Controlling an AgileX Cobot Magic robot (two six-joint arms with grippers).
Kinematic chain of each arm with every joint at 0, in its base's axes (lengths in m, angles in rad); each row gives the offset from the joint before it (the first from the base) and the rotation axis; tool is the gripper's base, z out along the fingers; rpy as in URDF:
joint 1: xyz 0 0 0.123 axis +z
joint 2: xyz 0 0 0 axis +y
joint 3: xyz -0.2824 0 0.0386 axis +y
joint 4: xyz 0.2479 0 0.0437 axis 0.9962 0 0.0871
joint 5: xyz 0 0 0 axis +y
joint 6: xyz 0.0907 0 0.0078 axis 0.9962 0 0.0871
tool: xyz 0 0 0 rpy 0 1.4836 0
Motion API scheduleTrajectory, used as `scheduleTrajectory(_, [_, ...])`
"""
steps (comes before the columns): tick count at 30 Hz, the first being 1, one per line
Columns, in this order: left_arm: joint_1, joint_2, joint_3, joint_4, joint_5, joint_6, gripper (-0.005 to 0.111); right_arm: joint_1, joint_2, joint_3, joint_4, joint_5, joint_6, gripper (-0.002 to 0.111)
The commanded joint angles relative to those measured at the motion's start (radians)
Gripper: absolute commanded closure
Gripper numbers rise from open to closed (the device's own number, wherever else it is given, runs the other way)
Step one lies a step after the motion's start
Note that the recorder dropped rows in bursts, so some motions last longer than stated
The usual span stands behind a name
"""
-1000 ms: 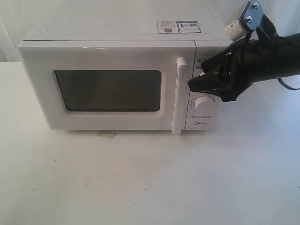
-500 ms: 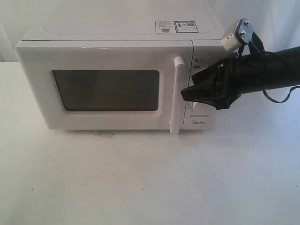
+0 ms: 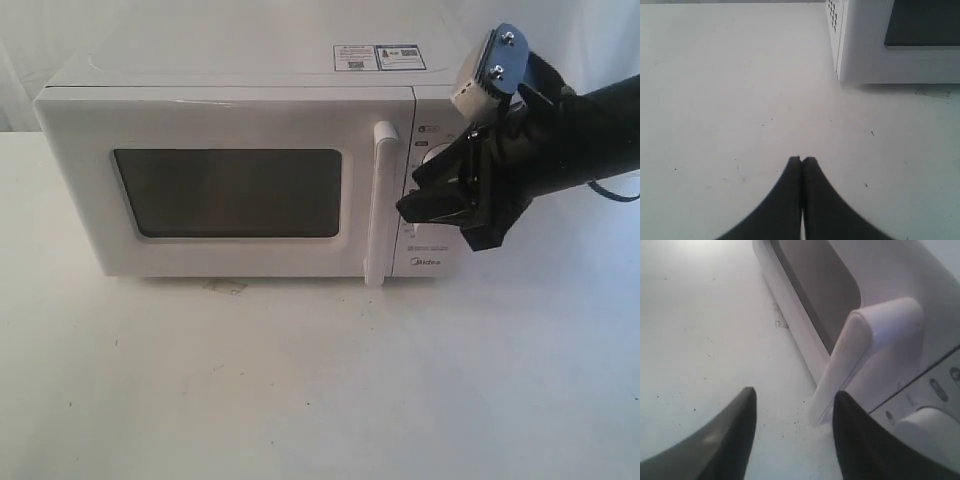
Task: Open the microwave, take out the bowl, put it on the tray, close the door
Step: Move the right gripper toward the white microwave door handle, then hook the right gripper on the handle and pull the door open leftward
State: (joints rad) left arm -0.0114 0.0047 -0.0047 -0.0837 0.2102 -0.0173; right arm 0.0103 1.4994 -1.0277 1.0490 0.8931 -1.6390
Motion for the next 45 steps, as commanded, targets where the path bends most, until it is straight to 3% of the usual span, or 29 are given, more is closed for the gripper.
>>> scheduleTrajectory(1, [-0.001,-0.005,0.005,-0.002,-0.001,-0.004,0.107,0.001,-0.032,-0.006,-0.047,0.000,0.104,0.063])
scheduleTrajectory(17, [-0.001,-0.005,0.005,-0.002,-0.001,-0.004,0.107,0.095,0.011,-0.006,0.078,-0.244,0.089,0.062])
scheduleTrajectory(26, [-0.001,-0.005,0.005,-0.002,-0.001,-0.004,0.107,0.172,0.075,-0.008,0.182,-0.256,0.016,0.060])
scheduleTrajectory(28, [-0.001,-0.005,0.005,-0.002,-0.001,-0.004,0.107,0.172,0.075,-0.008,0.193,-0.273,0.021,0.068])
scheduleTrajectory(31, [-0.001,-0.005,0.005,-0.002,-0.001,-0.004,0.107,0.172,0.075,-0.008,0.208,-0.273,0.021,0.101])
scheduleTrajectory(32, [-0.001,-0.005,0.005,-0.002,-0.001,-0.004,0.107,0.172,0.075,-0.008,0.208,-0.271,0.021,0.107])
scheduleTrajectory(38, [-0.001,-0.005,0.005,-0.002,-0.001,-0.004,0.107,0.172,0.075,-0.008,0.197,-0.221,0.021,0.108])
scheduleTrajectory(43, [-0.001,-0.005,0.005,-0.002,-0.001,-0.004,0.107,0.172,0.075,-0.008,0.124,0.136,-0.045,0.108])
scheduleTrajectory(45, [-0.001,-0.005,0.005,-0.002,-0.001,-0.004,0.107,0.172,0.075,-0.008,0.113,0.181,-0.061,0.108])
